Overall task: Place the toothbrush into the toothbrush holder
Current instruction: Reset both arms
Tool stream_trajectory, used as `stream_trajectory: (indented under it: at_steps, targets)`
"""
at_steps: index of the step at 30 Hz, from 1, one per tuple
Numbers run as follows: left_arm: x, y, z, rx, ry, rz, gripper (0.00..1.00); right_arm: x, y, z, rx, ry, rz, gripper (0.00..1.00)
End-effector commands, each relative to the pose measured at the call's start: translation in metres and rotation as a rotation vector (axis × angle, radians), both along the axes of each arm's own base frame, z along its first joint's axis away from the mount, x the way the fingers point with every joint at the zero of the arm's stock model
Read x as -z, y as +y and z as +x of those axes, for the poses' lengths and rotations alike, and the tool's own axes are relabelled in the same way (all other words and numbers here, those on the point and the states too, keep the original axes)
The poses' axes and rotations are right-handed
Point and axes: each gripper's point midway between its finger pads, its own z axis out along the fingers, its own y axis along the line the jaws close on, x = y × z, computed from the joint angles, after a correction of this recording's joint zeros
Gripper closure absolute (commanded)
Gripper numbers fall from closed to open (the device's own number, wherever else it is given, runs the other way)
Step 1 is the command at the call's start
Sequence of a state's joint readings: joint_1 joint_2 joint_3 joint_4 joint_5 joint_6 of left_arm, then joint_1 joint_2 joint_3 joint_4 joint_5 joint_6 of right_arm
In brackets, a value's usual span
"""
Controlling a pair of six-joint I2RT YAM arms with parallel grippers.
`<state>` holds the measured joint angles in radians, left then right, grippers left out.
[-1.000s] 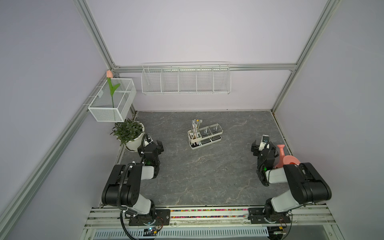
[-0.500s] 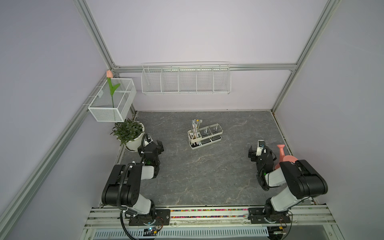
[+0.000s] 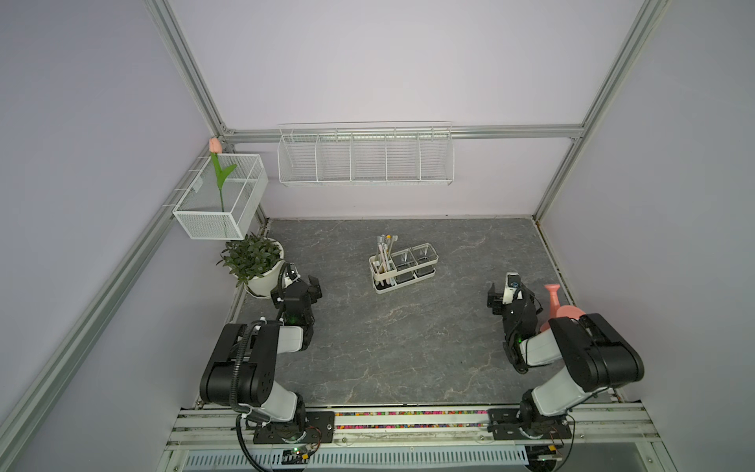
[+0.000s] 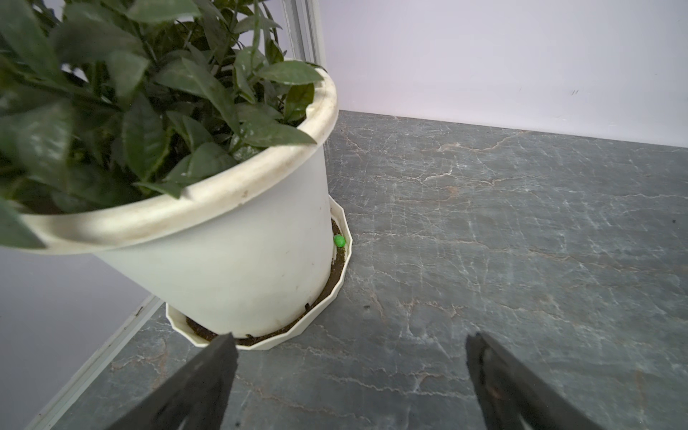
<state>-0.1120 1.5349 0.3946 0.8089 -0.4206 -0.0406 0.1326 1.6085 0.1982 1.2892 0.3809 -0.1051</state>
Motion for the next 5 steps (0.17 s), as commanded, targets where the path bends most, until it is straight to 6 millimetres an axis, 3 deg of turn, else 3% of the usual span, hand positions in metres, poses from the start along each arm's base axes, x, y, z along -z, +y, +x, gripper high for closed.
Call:
stream_trajectory:
  at_steps: [1,5]
  targets:
    - [-0.0137,-0.0007,0.0056,-0.001,-0.038,-0.014,0.01,-0.01,-0.0037,0.0076,0.028,-0.018,0.001,0.11]
    - [-0.0137,-0.0008,0.0062,0.0,-0.037,-0.016,0.01,-0.0086,-0.0077,0.0113,0.043,0.002,0.014,0.11]
